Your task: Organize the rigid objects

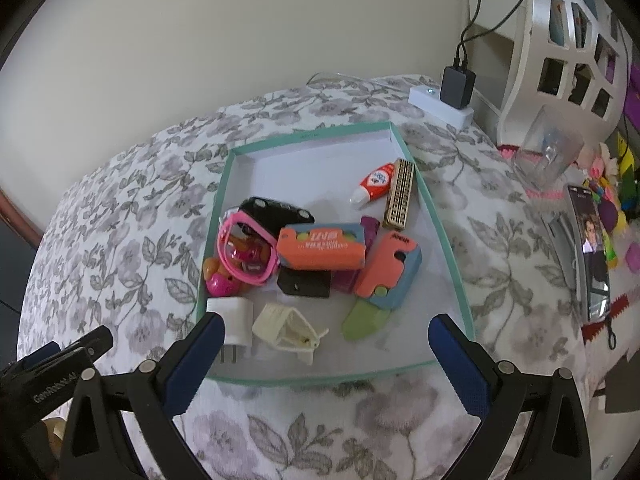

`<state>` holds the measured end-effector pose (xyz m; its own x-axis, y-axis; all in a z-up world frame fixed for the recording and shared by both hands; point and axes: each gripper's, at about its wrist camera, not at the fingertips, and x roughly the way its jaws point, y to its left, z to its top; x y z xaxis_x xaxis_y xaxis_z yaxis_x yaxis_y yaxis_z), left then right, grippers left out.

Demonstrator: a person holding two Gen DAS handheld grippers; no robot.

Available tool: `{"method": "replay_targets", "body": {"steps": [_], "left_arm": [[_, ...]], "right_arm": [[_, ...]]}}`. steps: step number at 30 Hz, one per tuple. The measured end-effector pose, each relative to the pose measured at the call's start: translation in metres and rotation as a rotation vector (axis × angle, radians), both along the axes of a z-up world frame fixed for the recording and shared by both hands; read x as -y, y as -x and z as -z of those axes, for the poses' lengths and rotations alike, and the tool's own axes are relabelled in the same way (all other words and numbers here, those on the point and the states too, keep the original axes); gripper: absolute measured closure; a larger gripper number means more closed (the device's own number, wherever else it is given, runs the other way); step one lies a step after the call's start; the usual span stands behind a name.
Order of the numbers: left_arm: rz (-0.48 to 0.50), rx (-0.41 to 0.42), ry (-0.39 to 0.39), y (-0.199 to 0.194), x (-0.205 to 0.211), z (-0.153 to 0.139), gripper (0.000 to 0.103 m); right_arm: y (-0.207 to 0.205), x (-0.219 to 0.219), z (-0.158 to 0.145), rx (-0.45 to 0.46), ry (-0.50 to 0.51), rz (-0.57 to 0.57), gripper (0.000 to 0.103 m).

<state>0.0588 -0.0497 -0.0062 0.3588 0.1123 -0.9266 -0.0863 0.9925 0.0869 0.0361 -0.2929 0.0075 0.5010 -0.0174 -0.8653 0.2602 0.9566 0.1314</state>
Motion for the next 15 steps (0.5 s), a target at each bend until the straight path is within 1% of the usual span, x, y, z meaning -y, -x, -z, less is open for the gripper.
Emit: {"method": "replay_targets", "body": {"steps": [15], "left_arm": [[0.01,0.008,0.014,0.0054,-0.002,-0.0039,0.009]], "right_arm": [[0.0047,-0.0041,0.0017,-0.012,-0.009,-0.01,0.0]]}}
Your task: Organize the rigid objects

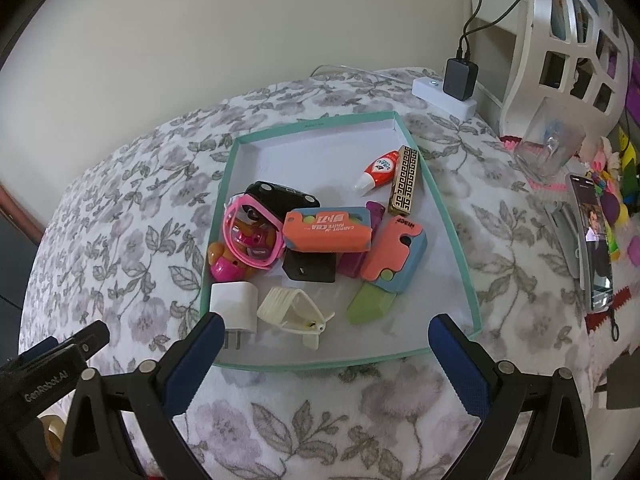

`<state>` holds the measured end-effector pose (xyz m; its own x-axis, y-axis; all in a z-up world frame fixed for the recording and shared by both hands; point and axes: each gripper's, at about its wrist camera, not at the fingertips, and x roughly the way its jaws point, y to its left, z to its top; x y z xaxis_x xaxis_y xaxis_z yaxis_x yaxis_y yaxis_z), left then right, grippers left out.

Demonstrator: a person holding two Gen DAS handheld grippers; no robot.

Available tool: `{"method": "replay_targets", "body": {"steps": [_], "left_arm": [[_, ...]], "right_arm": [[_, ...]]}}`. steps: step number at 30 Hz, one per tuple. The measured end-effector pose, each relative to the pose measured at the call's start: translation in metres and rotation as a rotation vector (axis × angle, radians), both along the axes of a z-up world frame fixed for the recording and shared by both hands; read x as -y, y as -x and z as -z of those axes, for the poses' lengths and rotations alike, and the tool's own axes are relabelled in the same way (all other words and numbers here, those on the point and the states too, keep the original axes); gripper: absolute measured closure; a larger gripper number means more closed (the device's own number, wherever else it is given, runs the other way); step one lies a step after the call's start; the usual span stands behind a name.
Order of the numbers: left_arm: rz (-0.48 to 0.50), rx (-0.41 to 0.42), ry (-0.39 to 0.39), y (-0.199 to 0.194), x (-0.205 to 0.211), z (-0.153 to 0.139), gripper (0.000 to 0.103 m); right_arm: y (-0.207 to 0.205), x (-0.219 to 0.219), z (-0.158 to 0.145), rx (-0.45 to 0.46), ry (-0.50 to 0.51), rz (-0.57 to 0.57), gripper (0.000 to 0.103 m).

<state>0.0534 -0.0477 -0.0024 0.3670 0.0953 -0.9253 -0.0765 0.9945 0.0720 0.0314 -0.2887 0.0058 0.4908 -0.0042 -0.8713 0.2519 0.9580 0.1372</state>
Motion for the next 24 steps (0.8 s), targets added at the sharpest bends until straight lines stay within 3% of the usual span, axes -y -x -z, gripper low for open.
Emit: {"method": "replay_targets", "body": {"steps": [24], "left_arm": [[0.03,0.015,0.004,0.011,-0.002,-0.007,0.009]], "right_arm": [[0.009,-0.003,-0.007,0.004,0.028,-0.001,0.0]]}}
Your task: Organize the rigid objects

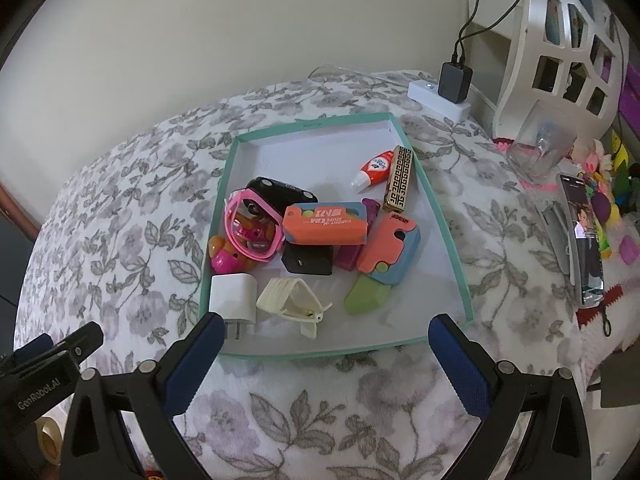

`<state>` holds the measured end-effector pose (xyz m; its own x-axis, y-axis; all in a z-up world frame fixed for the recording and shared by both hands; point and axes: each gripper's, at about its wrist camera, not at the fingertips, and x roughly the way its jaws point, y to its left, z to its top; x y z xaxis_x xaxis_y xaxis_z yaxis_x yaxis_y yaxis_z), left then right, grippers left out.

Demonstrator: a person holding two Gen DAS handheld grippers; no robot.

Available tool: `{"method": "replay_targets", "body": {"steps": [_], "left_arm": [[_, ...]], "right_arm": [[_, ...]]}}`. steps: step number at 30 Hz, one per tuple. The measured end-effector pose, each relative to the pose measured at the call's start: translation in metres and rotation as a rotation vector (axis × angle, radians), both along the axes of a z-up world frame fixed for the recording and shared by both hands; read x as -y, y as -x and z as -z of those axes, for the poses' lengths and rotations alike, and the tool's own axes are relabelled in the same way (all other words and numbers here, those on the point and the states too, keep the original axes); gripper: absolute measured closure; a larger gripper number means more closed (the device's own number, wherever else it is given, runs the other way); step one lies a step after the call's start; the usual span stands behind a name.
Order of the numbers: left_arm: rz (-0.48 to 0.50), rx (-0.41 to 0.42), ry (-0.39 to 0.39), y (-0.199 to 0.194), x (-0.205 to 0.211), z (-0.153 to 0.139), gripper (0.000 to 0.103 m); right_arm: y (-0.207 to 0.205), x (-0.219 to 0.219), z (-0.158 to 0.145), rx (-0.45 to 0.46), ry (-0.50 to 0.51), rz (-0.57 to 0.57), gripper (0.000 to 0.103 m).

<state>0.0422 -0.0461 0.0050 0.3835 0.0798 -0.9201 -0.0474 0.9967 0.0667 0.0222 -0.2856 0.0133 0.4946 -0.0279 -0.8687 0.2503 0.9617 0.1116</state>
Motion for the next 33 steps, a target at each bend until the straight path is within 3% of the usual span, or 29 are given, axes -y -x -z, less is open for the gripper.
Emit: {"method": "replay_targets", "body": {"steps": [14,33], "left_arm": [[-0.023,0.017,0.009,0.01,-0.009,-0.006,0.009],[-0.008,0.029,0.003,0.01,-0.007,-0.008,0.009]], "right_arm": [[0.01,-0.006,-0.013,0.033,0.02,-0.002,0.0],[0.006,-0.009,-0.008,0.014,0.026,-0.023,0.0]]}}
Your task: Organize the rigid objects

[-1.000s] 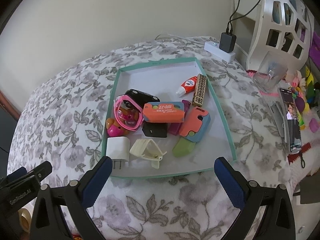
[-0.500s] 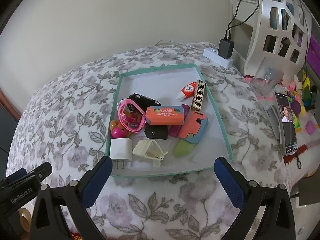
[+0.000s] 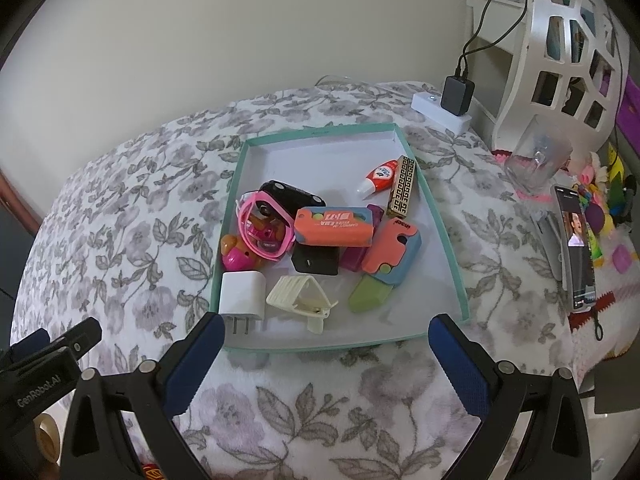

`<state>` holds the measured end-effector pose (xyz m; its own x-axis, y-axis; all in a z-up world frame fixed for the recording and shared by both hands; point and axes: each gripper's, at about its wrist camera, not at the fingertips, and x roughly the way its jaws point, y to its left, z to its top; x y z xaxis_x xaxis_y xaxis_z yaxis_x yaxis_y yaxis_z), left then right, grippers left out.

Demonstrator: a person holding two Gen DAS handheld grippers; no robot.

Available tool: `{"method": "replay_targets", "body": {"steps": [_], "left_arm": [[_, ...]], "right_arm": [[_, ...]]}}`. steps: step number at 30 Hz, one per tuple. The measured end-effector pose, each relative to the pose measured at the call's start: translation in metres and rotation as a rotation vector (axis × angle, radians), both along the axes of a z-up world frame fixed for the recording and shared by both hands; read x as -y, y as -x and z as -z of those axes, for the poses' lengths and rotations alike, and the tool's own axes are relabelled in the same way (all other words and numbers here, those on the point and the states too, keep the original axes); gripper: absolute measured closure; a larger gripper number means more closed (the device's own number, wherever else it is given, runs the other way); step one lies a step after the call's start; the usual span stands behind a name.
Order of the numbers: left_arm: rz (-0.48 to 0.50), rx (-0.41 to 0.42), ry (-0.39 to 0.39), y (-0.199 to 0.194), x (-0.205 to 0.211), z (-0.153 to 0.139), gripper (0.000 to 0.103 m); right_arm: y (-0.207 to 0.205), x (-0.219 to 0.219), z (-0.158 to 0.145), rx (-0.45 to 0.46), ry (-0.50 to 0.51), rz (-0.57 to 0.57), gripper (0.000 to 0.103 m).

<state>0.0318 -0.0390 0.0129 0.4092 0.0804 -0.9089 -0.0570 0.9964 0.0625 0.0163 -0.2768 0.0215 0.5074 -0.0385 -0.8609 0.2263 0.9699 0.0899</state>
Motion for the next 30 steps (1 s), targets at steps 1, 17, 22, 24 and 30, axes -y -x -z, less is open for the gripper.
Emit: {"method": "replay_targets", "body": {"steps": [1,17,22,24,30], "left_arm": [[0.001,0.0,0.0,-0.0002,0.0002,0.0002,0.009],[0.004,0.005,0.004,-0.0009,0.0005,0.0006,0.009],[0.011,0.012,-0.001,-0.0005,0.0014,-0.0004,0.009],[0.011,0.013,0.0,-0.0006,0.0012,-0.0006,0.009],[0.01,0.014,0.001,-0.0007,0.0008,-0.0009,0.009]], "right_arm": [[-0.0001,0.0001,0.0001,0.0,-0.001,-0.001,0.0],[-0.0015,-0.0021,0.0028,0.0,-0.008,-0.008,0.0],[-0.0024,-0.0042,0.0032,-0.004,-0.007,-0.014,0.0],[-0.0027,-0.005,0.0031,-0.003,-0.005,-0.017,0.0],[-0.003,-0.0065,0.0032,-0.004,-0.002,-0.023,0.0]]}}
